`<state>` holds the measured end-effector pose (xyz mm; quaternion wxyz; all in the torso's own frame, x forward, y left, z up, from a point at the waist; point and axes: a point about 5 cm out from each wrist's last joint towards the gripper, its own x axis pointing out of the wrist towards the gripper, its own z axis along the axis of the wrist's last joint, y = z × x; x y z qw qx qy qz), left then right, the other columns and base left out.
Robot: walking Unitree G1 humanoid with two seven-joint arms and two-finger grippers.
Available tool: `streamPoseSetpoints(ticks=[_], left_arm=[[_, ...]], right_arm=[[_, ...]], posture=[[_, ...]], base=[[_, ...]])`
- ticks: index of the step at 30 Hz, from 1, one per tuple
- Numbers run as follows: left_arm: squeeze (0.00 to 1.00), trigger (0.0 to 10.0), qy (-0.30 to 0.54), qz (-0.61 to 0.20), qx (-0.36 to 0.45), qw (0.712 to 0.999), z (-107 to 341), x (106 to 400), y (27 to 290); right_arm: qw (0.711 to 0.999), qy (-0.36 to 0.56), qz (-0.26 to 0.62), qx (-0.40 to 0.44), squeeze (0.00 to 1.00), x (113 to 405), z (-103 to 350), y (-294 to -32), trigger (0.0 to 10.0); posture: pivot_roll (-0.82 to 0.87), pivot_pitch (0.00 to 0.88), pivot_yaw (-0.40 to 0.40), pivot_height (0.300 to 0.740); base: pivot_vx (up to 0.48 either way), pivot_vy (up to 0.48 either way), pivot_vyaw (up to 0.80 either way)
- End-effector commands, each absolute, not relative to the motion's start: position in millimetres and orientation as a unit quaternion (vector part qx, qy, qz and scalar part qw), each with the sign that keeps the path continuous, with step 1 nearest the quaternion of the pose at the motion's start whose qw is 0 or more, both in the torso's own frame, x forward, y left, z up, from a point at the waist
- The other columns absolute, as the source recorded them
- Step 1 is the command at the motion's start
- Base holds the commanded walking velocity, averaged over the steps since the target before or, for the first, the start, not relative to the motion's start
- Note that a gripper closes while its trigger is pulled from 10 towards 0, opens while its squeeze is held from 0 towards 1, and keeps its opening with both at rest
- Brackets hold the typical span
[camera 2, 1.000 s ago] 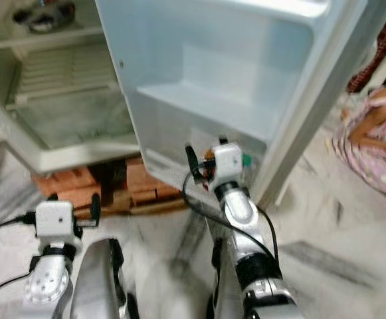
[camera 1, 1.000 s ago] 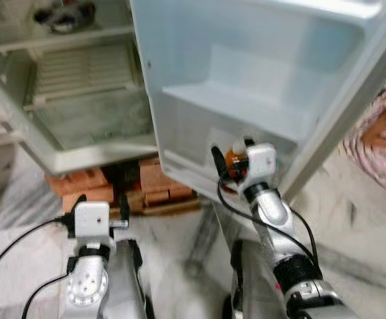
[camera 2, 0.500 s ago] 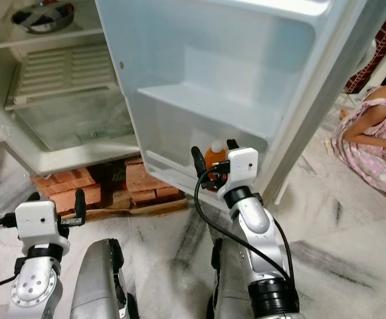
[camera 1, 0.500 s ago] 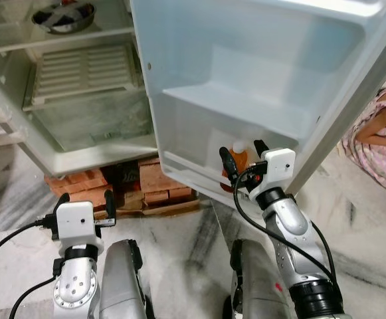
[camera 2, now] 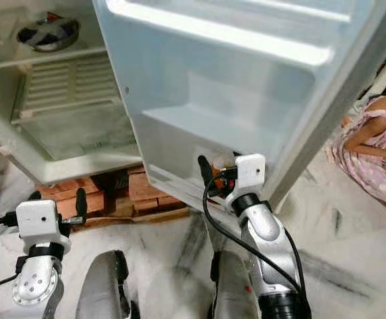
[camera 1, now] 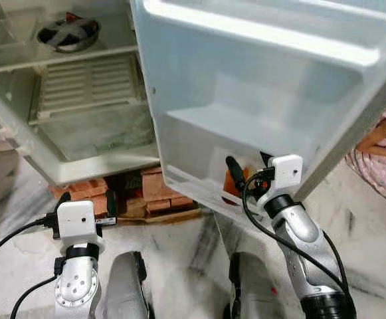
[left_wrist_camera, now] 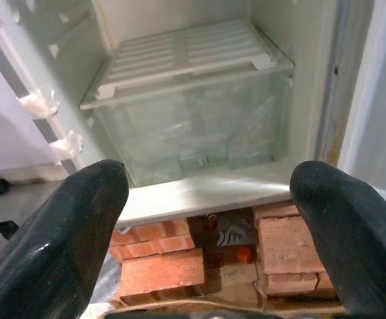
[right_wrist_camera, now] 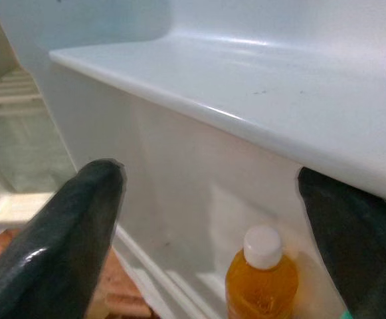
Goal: Restocking fridge
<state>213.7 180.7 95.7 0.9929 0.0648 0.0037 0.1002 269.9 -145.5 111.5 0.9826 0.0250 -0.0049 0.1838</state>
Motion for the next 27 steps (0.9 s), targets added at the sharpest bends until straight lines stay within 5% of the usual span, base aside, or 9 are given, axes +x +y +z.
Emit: streamPoseSetpoints(ticks=[1, 12, 27], left_arm=[[0.00, 10.0, 0.019, 0.105, 0.069, 0.992, 91, 209, 185], [0.00, 10.0, 0.019, 0.096, 0.072, 0.993, 91, 210, 182], [0.00, 10.0, 0.031, 0.100, 0.067, 0.992, 89, 215, 179]], right_arm=[[0.974, 0.005, 0.226, 0.032, 0.00, 260, 112, -143, 10.0], [0.938, 0.039, 0.340, 0.057, 0.00, 238, 125, -146, 10.0], [0.949, 0.037, 0.310, 0.049, 0.00, 248, 129, -142, 10.0]], posture=[[0.04, 0.130, -0.017, 0.680], [0.01, 0.129, -0.014, 0.740], [0.01, 0.116, -0.019, 0.740]], base=[[0.000, 0.000, 0.00], [0.000, 0.000, 0.00], [-0.079, 0.000, 0.00]])
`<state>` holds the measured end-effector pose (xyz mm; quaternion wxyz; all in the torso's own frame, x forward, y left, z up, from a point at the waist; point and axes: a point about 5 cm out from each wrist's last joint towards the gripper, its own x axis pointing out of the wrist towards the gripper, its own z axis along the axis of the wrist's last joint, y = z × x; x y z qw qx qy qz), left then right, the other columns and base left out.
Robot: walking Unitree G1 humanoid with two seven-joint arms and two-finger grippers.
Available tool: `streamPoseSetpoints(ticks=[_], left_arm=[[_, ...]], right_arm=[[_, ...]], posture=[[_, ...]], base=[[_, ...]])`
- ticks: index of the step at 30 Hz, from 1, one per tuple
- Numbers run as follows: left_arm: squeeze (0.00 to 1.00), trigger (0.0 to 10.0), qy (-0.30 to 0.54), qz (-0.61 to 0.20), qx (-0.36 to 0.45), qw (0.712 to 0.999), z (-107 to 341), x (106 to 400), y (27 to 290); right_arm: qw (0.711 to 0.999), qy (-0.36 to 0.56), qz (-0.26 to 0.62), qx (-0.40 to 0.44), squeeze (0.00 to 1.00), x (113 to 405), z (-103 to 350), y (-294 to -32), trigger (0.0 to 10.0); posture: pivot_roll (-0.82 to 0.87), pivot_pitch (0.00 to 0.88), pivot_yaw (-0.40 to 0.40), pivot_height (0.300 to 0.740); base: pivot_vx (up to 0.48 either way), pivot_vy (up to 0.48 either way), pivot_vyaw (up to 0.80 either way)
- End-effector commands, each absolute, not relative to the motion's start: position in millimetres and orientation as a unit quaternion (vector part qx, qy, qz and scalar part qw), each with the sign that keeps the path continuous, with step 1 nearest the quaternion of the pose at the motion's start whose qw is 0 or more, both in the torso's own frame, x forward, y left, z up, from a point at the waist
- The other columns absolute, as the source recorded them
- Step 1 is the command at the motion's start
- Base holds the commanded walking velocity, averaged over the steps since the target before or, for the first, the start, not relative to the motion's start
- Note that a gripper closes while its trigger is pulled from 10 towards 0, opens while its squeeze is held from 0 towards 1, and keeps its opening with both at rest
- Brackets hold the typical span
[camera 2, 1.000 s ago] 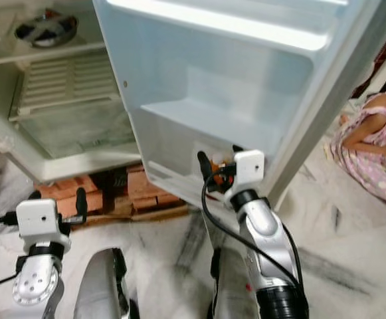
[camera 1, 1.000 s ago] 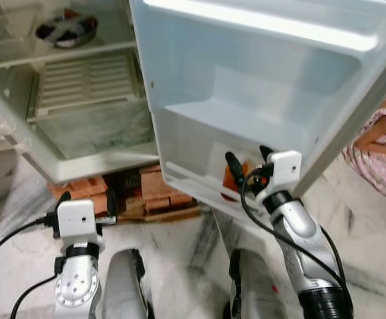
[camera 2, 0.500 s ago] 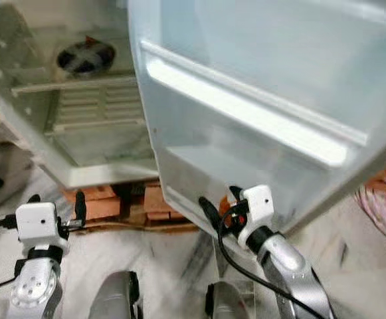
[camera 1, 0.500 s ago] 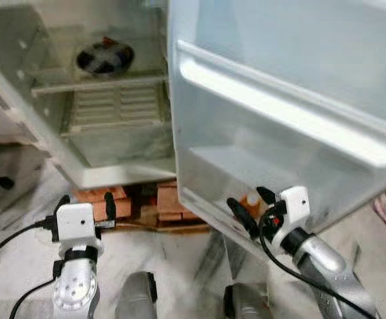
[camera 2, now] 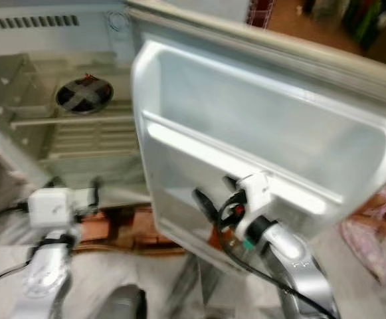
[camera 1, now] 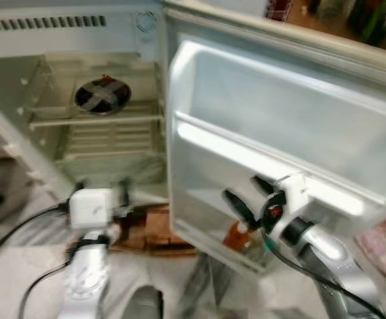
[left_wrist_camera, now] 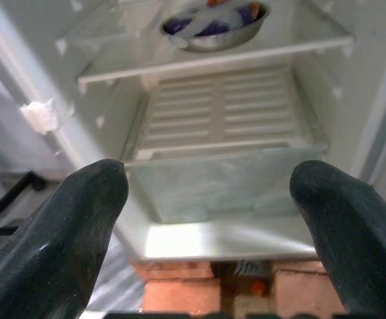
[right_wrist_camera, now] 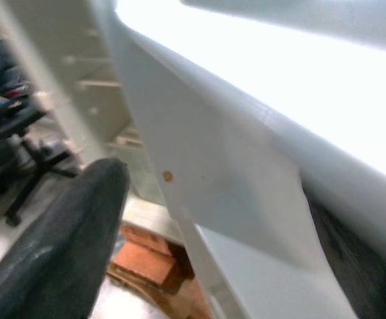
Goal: Restocking fridge
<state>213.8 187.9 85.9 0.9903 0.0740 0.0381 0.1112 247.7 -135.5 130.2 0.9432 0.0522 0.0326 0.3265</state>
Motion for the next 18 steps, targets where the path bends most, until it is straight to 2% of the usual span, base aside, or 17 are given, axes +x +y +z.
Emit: streamPoseSetpoints(ticks=[1, 18], left_arm=[[0.00, 10.0, 0.031, 0.100, 0.067, 0.992, 88.7, 215.0, 178.9], [0.00, 10.0, 0.033, 0.099, 0.069, 0.992, 89.2, 217.2, 178.6]], right_arm=[[0.949, 0.037, 0.310, 0.049, 0.00, 248.2, 129.0, -142.3, 10.0], [0.953, 0.028, 0.300, 0.044, 0.00, 253.8, 128.1, -137.6, 10.0]], posture=[[0.01, 0.116, -0.019, 0.740], [0.01, 0.130, -0.017, 0.740]], base=[[-0.319, 0.000, 0.00], [-0.340, 0.000, 0.00]])
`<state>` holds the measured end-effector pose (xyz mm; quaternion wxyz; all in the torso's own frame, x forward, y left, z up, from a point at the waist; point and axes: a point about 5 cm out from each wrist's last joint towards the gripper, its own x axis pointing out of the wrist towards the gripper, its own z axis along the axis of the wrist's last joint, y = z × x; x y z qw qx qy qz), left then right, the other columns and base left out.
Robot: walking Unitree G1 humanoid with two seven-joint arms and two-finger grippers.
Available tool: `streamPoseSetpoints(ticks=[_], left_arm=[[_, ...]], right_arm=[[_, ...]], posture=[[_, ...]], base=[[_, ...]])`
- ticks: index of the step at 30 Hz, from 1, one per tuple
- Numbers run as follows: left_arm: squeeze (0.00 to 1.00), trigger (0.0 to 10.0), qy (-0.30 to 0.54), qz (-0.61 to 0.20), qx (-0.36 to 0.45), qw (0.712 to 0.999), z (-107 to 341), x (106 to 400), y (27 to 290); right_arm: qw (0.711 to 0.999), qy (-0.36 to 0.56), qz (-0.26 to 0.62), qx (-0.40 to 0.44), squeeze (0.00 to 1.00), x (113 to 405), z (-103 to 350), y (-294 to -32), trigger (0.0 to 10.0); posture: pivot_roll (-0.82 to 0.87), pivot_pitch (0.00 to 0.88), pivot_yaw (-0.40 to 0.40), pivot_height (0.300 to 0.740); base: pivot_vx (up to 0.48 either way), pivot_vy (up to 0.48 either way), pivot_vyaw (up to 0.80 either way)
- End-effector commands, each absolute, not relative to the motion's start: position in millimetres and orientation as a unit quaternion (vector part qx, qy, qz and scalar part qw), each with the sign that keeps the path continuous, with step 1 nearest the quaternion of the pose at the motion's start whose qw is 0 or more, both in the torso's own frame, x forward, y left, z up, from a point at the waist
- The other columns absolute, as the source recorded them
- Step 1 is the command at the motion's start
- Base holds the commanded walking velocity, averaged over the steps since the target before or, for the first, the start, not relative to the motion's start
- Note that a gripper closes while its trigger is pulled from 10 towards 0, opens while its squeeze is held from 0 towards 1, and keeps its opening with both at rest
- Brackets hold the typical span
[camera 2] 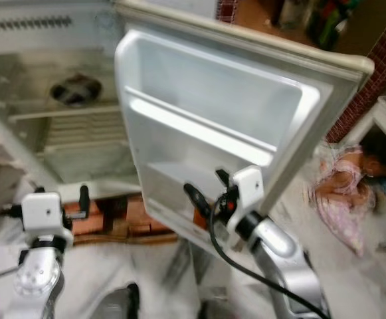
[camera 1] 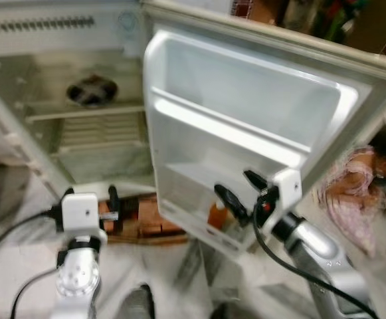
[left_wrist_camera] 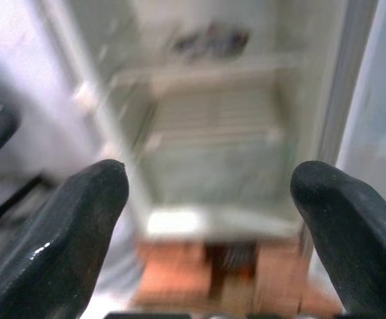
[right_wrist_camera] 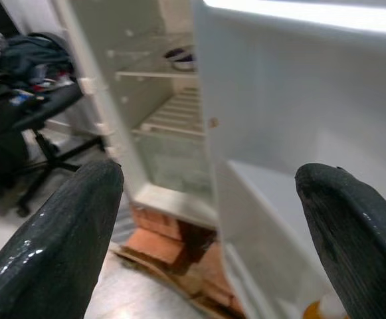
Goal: Restocking fridge
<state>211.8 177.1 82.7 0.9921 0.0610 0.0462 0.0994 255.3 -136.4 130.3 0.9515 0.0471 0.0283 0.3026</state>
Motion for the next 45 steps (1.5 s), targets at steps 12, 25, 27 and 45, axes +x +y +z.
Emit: streamPoseSetpoints(ticks=[12, 25, 27, 45], left_arm=[[0.00, 10.0, 0.023, 0.084, 0.070, 0.994, 90, 218, 175], [0.00, 10.0, 0.020, 0.083, 0.087, 0.993, 93, 225, 181], [0.00, 10.0, 0.012, 0.079, 0.092, 0.993, 96, 227, 181], [0.00, 10.0, 0.012, 0.071, 0.091, 0.993, 95, 228, 175]], right_arm=[[0.968, -0.007, 0.250, 0.036, 0.00, 266, 134, -140, 10.0], [0.983, -0.017, 0.184, 0.017, 0.00, 282, 133, -138, 10.0], [0.982, -0.027, 0.188, 0.010, 0.00, 286, 136, -137, 10.0], [0.983, -0.034, 0.180, 0.009, 0.00, 292, 133, -136, 10.0]], posture=[[0.01, 0.129, -0.016, 0.740], [0.02, 0.137, -0.012, 0.740], [0.02, 0.149, -0.012, 0.740], [0.01, 0.145, -0.006, 0.740]], base=[[-0.112, 0.000, 0.00], [0.065, 0.000, 0.00], [0.300, -0.371, 0.00], [0.297, -0.354, 0.00]])
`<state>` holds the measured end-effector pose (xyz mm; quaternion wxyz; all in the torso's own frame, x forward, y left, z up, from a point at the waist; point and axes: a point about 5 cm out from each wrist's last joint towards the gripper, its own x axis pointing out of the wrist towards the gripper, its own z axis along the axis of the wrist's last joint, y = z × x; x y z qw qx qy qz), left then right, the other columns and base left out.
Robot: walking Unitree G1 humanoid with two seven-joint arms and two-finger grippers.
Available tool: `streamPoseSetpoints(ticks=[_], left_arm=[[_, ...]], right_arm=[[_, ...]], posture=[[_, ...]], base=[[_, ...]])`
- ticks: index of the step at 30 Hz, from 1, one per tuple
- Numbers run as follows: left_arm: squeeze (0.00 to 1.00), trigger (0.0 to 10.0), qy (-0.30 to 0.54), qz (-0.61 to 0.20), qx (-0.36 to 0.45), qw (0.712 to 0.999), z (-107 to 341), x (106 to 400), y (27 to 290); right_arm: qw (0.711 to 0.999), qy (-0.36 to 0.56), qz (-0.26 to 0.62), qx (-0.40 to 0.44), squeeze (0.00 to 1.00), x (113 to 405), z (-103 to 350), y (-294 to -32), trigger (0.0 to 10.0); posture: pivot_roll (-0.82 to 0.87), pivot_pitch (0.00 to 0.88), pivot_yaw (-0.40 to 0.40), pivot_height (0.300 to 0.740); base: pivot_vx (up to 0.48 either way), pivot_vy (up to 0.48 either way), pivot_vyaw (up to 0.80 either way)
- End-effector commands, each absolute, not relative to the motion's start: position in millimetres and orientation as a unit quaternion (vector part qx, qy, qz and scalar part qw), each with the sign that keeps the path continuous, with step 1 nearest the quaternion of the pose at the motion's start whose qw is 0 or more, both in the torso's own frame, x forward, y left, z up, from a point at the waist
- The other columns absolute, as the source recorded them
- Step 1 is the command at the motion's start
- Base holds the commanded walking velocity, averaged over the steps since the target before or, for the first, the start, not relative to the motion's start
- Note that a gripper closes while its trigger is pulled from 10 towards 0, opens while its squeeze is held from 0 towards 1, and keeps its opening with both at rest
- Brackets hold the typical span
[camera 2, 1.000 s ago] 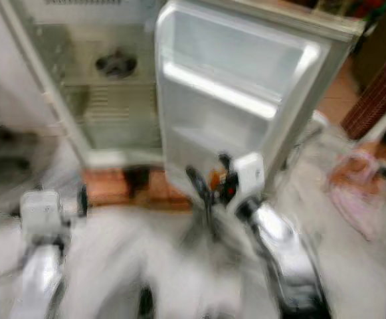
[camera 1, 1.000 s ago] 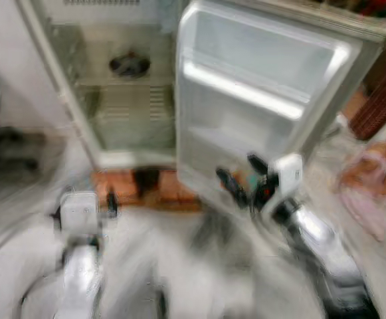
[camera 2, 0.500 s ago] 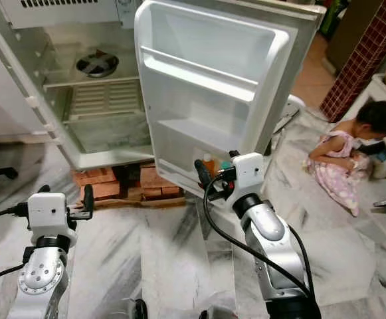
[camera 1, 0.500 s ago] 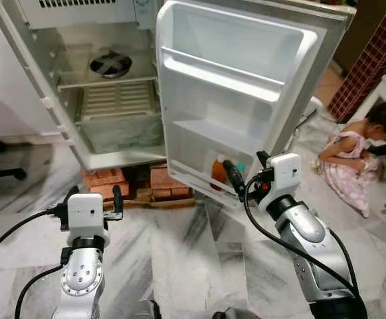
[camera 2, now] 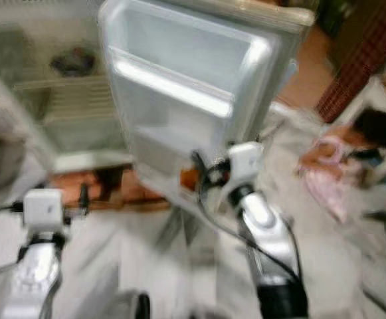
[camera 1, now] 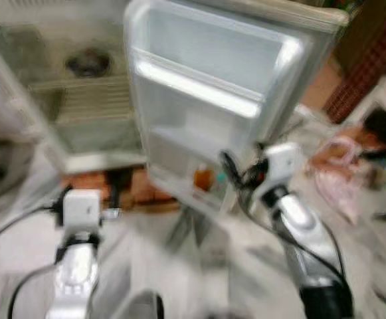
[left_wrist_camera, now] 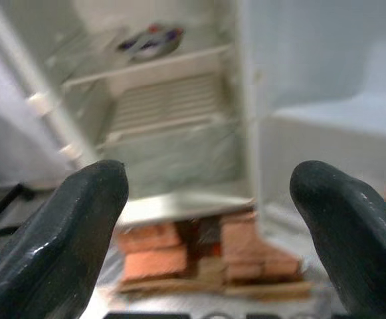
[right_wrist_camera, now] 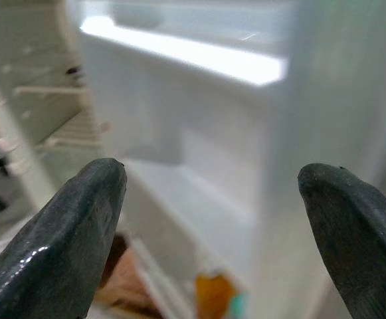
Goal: Restocking fridge
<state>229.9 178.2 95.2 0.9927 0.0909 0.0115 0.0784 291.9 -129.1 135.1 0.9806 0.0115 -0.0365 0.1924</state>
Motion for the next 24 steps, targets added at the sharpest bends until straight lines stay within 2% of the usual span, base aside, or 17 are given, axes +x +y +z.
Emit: streamPoseSetpoints(ticks=[1, 6, 14, 18, 24], left_arm=[[0.00, 10.0, 0.012, 0.071, 0.091, 0.993, 95, 228, 175], [0.00, 10.0, 0.013, 0.072, 0.089, 0.993, 94, 228, 175], [0.00, 10.0, 0.024, 0.084, 0.086, 0.992, 87, 215, 178], [0.00, 10.0, 0.061, 0.082, 0.097, 0.990, 73, 190, 185], [0.00, 10.0, 0.090, 0.076, 0.104, 0.988, 65, 177, 189]], right_arm=[[0.983, -0.034, 0.180, 0.009, 0.00, 292, 133, -136, 10.0], [0.983, -0.036, 0.181, 0.012, 0.00, 292, 133, -135, 10.0], [0.978, -0.028, 0.207, 0.026, 0.00, 293, 131, -134, 10.0], [0.983, -0.043, 0.179, -0.004, 0.00, 303, 136, -139, 10.0], [0.991, -0.031, 0.133, -0.008, 0.00, 316, 135, -149, 10.0]], posture=[[0.01, 0.145, -0.006, 0.740], [0.01, 0.147, -0.008, 0.740], [0.02, 0.145, -0.008, 0.740], [0.02, 0.146, -0.007, 0.740], [0.05, 0.146, -0.020, 0.740]], base=[[0.296, -0.292, 0.00], [0.272, -0.376, 0.00], [0.000, 0.000, 0.00], [0.000, 0.000, 0.00], [0.000, 0.000, 0.00]])
